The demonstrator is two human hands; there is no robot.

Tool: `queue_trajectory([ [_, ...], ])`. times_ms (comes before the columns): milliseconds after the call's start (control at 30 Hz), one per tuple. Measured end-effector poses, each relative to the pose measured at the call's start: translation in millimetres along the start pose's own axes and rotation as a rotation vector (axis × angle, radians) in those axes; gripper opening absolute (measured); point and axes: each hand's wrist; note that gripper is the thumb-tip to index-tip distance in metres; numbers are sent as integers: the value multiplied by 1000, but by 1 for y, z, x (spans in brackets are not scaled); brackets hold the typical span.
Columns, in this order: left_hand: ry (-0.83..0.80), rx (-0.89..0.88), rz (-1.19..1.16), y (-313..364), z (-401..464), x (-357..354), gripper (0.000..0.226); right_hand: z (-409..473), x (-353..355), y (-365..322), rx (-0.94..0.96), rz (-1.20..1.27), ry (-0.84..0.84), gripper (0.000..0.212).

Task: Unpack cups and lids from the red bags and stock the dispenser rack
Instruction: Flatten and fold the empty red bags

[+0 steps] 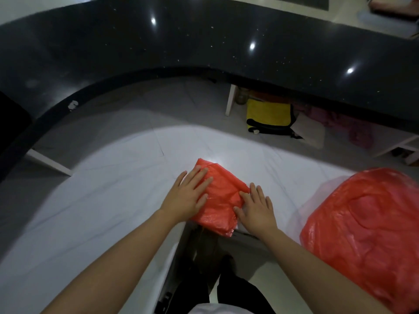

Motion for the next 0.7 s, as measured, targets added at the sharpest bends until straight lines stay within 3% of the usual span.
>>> queue_trajectory([
  [167,-114,-16,189,7,27,-24,66,5,8,11,32,-36,-39,67],
  [367,-185,126,102,1,27,-38,79,10,15,21,40,-77,-74,65],
  [433,-184,145,69,2,22,-41,79,10,18,14,49,-47,3,59],
  [600,-157,133,28,1,18,-45,76,24,19,-47,122,46,454,49],
  [700,-129,118,9,1,16,-45,69,44,9,-86,140,84,436,52],
])
Point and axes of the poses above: each hand's wrist, its own z-axis towards the middle knuckle, its own x-axis out of the back of the hand, y = z × x, and after that the axes turned 14 degrees about x, right-handed
